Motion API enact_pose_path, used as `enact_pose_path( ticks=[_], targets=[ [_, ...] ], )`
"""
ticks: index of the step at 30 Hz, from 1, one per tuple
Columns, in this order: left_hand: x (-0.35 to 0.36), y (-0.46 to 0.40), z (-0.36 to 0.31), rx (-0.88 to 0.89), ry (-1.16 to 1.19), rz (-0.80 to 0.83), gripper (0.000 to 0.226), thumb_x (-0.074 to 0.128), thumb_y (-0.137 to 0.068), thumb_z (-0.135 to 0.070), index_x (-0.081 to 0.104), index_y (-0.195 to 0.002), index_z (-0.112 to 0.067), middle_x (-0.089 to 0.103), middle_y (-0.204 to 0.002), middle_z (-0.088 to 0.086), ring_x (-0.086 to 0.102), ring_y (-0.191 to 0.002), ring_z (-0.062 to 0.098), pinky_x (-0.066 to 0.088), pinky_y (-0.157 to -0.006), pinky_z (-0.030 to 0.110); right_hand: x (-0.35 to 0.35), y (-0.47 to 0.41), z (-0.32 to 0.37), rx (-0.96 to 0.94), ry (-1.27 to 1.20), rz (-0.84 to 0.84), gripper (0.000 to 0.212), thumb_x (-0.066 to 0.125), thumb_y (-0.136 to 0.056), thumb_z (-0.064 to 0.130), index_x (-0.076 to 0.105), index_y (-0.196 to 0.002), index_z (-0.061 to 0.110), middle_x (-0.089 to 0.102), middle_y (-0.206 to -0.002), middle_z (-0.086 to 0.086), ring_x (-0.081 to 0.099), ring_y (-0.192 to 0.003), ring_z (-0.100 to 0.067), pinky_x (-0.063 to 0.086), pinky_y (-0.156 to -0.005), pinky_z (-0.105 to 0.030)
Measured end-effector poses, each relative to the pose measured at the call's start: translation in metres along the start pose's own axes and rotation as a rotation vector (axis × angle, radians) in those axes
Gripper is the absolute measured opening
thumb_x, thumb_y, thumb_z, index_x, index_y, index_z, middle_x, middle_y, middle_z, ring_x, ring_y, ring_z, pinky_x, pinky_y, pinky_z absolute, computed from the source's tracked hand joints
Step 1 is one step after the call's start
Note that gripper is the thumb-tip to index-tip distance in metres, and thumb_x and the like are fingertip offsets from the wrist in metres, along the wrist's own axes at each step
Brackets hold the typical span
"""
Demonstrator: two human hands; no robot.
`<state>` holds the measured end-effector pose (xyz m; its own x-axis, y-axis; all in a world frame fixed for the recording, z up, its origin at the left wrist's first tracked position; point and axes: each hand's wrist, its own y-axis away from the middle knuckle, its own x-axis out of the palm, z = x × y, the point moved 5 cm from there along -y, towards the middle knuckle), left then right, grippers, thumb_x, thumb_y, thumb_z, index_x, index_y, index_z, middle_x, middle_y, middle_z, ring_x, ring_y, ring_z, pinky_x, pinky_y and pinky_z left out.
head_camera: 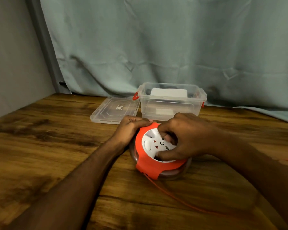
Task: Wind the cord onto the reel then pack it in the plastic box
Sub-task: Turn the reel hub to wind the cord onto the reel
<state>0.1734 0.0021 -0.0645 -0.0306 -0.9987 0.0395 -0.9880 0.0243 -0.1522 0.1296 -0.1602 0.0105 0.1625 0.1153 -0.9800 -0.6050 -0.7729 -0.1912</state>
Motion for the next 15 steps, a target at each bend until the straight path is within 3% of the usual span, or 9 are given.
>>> enact_pose_path(
  ticks=[6,8,10,13,15],
  targets=[
    [0.0,0.001,-0.002,-0.011,0.0,0.006,0.023,0.067,-0.093,-0.01,0.076,-0.098,0.01,0.077,-0.088,0.025,0.074,-0.067,0.027,0.059,-0.063,0.029,0.006,-0.002,0.002,0.004,-0.047,0.019,0.05,0.066,-0.082,0.066,0.057,-0.067,0.019,0.055,-0.056,0.007,0.054,-0.065,-0.001,0.03,-0.055,-0.021],
    [0.001,0.003,-0.004,-0.003,-0.007,0.014,0.019,0.066,-0.093,-0.01,0.078,-0.093,0.005,0.078,-0.085,0.022,0.074,-0.066,0.025,0.058,-0.062,0.028,-0.002,-0.003,-0.001,0.005,-0.075,0.045,0.037,0.071,-0.082,0.061,0.062,-0.076,0.026,0.063,-0.067,0.012,0.058,-0.067,0.001,0.037,-0.058,-0.02],
    [0.001,0.004,-0.006,0.016,-0.034,0.012,0.018,0.065,-0.094,-0.008,0.079,-0.086,-0.001,0.078,-0.08,0.019,0.073,-0.063,0.023,0.056,-0.059,0.027,-0.013,-0.003,-0.006,-0.003,-0.144,0.052,0.023,0.081,-0.081,0.044,0.065,-0.097,0.036,0.069,-0.086,0.021,0.06,-0.076,0.009,0.037,-0.059,-0.01],
    [0.001,0.004,-0.007,0.046,-0.061,0.01,0.025,0.063,-0.094,-0.006,0.079,-0.075,-0.009,0.077,-0.073,0.015,0.071,-0.057,0.02,0.054,-0.056,0.026,-0.014,0.0,-0.016,0.028,-0.208,0.119,0.063,0.085,-0.078,0.023,0.052,-0.126,0.048,0.064,-0.105,0.036,0.053,-0.082,0.025,0.042,-0.057,-0.01],
    [0.001,0.004,-0.008,0.048,-0.076,0.008,0.032,0.061,-0.094,-0.004,0.08,-0.07,-0.014,0.077,-0.071,0.013,0.071,-0.057,0.019,0.053,-0.054,0.025,-0.007,0.0,-0.017,0.035,-0.191,0.178,0.075,0.082,-0.08,0.02,0.043,-0.137,0.05,0.057,-0.091,0.049,0.045,-0.081,0.034,0.036,-0.057,-0.011]
  ],
)
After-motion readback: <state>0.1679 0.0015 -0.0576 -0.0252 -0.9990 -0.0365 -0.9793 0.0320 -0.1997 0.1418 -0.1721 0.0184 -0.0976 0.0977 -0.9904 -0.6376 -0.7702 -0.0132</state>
